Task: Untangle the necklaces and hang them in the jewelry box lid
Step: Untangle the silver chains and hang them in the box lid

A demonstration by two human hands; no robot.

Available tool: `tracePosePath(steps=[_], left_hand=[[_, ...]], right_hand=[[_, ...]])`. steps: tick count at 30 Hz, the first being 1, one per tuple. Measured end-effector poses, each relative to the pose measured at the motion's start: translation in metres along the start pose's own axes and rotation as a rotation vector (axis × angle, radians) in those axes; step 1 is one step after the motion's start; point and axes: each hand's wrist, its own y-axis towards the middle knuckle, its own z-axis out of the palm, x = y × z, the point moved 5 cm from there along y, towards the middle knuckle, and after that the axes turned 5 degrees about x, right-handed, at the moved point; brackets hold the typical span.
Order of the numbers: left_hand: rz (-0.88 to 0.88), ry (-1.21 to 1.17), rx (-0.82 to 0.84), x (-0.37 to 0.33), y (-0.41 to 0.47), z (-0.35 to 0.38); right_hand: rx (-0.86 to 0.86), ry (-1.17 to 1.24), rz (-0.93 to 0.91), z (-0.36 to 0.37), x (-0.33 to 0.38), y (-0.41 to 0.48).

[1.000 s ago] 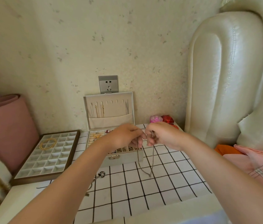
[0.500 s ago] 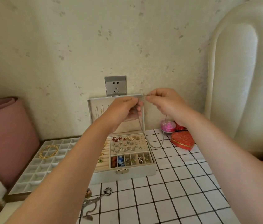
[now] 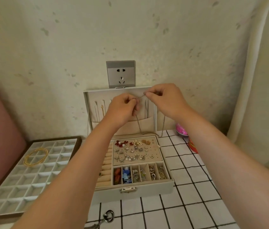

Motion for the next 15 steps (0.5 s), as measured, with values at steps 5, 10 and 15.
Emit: tracePosePath(steps=[5, 10, 15], left_hand=[[-0.06, 0.053, -0.107, 0.027, 0.007, -0.017], [-0.009, 0.105, -0.271, 0.023, 0.007, -0.017], [-0.015, 0.192, -0.363, 0.018, 0.012, -0.008]], right_hand=[[-0.142, -0.023, -0.003, 0.015, -0.012, 0.003], [-0.329, -0.071, 0.029, 0.021, -0.013, 0.004], [-0.417, -0.142, -0.012, 0.023, -0.007, 0.003]])
